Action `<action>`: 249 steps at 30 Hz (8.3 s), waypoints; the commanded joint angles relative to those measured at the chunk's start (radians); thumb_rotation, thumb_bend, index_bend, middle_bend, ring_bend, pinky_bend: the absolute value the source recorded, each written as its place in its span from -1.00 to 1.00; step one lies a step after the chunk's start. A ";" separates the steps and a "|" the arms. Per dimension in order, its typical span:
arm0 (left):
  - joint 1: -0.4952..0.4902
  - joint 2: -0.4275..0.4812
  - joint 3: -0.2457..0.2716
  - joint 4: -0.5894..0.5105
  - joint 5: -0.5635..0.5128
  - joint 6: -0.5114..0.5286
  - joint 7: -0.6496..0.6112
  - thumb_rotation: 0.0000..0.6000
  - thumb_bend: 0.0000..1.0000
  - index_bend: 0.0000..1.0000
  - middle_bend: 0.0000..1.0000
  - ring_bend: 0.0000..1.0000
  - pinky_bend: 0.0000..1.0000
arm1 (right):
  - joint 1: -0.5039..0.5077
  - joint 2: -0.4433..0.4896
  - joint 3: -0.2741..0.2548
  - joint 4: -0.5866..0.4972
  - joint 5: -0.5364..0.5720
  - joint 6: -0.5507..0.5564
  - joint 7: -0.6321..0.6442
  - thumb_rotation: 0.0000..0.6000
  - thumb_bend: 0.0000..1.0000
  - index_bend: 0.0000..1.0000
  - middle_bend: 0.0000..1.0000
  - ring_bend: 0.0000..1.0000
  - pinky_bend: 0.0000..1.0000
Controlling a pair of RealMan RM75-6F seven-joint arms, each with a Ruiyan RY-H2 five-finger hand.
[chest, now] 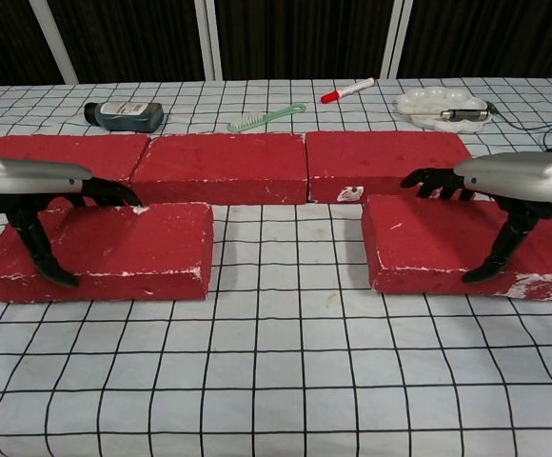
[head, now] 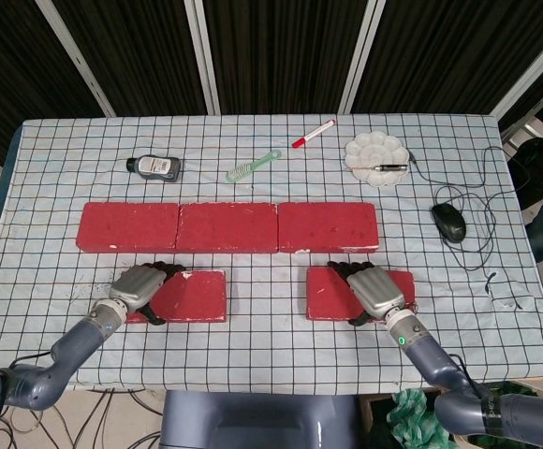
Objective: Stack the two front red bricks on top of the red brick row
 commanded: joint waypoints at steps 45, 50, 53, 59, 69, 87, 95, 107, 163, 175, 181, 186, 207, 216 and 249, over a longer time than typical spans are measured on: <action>-0.194 -0.066 -0.190 0.575 0.169 -0.397 -0.318 1.00 -0.48 -0.71 -0.61 -0.81 -0.63 | 0.449 -0.162 0.223 0.481 0.306 -0.382 0.065 1.00 -0.80 -0.90 -0.65 -0.58 -0.53; -0.192 -0.087 -0.200 0.593 0.215 -0.399 -0.356 1.00 -0.48 -0.71 -0.61 -0.81 -0.63 | 0.474 -0.191 0.218 0.533 0.319 -0.395 0.070 1.00 -0.80 -0.90 -0.65 -0.59 -0.53; -0.190 -0.098 -0.204 0.603 0.235 -0.399 -0.377 1.00 -0.48 -0.71 -0.61 -0.81 -0.63 | 0.487 -0.208 0.220 0.553 0.323 -0.399 0.076 1.00 -0.80 -0.90 -0.65 -0.58 -0.53; -0.187 -0.112 -0.206 0.624 0.270 -0.403 -0.413 1.00 -0.48 -0.71 -0.62 -0.81 -0.63 | 0.501 -0.234 0.217 0.574 0.318 -0.400 0.087 1.00 -0.79 -0.90 -0.65 -0.59 -0.53; -0.178 -0.109 -0.204 0.625 0.322 -0.403 -0.468 1.00 -0.48 -0.71 -0.62 -0.81 -0.63 | 0.522 -0.256 0.208 0.570 0.331 -0.402 0.094 1.00 -0.80 -0.89 -0.65 -0.58 -0.53; -0.173 -0.063 -0.200 0.594 0.395 -0.398 -0.549 1.00 -0.48 -0.71 -0.62 -0.81 -0.64 | 0.557 -0.309 0.177 0.622 0.360 -0.363 0.054 1.00 -0.79 -0.89 -0.65 -0.58 -0.53; -0.178 -0.060 -0.195 0.595 0.415 -0.402 -0.577 1.00 -0.52 -0.71 -0.63 -0.81 -0.64 | 0.563 -0.306 0.179 0.612 0.366 -0.352 0.051 1.00 -0.80 -0.89 -0.65 -0.59 -0.53; -0.201 -0.076 -0.199 0.613 0.415 -0.423 -0.611 1.00 -0.58 -0.71 -0.63 -0.81 -0.64 | 0.565 -0.302 0.176 0.600 0.377 -0.343 0.048 1.00 -0.79 -0.88 -0.65 -0.59 -0.53; -0.259 -0.079 -0.174 0.627 0.326 -0.486 -0.543 1.00 -0.97 -0.79 -0.73 -0.92 -0.73 | 0.578 -0.320 0.163 0.630 0.403 -0.354 0.048 1.00 -0.90 -0.93 -0.84 -0.89 -0.57; -0.263 -0.075 -0.166 0.625 0.306 -0.489 -0.522 1.00 -1.00 -0.80 -0.74 -0.93 -0.76 | 0.578 -0.318 0.163 0.631 0.401 -0.356 0.051 1.00 -0.92 -0.98 -0.88 -0.92 -0.59; -0.264 -0.079 -0.166 0.626 0.290 -0.488 -0.515 1.00 -1.00 -0.80 -0.74 -0.93 -0.76 | 0.577 -0.317 0.162 0.633 0.401 -0.357 0.052 1.00 -0.93 -0.98 -0.88 -0.92 -0.59; -0.266 -0.080 -0.167 0.619 0.283 -0.487 -0.512 1.00 -1.00 -0.80 -0.75 -0.95 -0.77 | 0.577 -0.316 0.163 0.633 0.399 -0.354 0.054 1.00 -0.94 -0.99 -0.88 -0.93 -0.61; -0.236 0.045 -0.157 0.517 0.238 -0.446 -0.478 1.00 -1.00 -0.83 -0.76 -1.00 -0.86 | 0.567 -0.278 0.151 0.581 0.410 -0.360 0.052 1.00 -1.00 -1.00 -0.99 -1.00 -0.69; -0.139 0.159 -0.133 0.378 0.282 -0.313 -0.464 1.00 -1.00 -0.83 -0.76 -1.00 -0.87 | 0.528 -0.225 0.184 0.498 0.360 -0.276 0.092 1.00 -1.00 -1.00 -1.00 -1.00 -0.72; 0.013 0.189 -0.023 0.331 0.222 -0.184 -0.222 1.00 -1.00 -0.67 -0.75 -1.00 -0.88 | 0.299 -0.010 0.167 0.241 0.163 -0.067 0.185 1.00 -1.00 -1.00 -0.99 -1.00 -0.72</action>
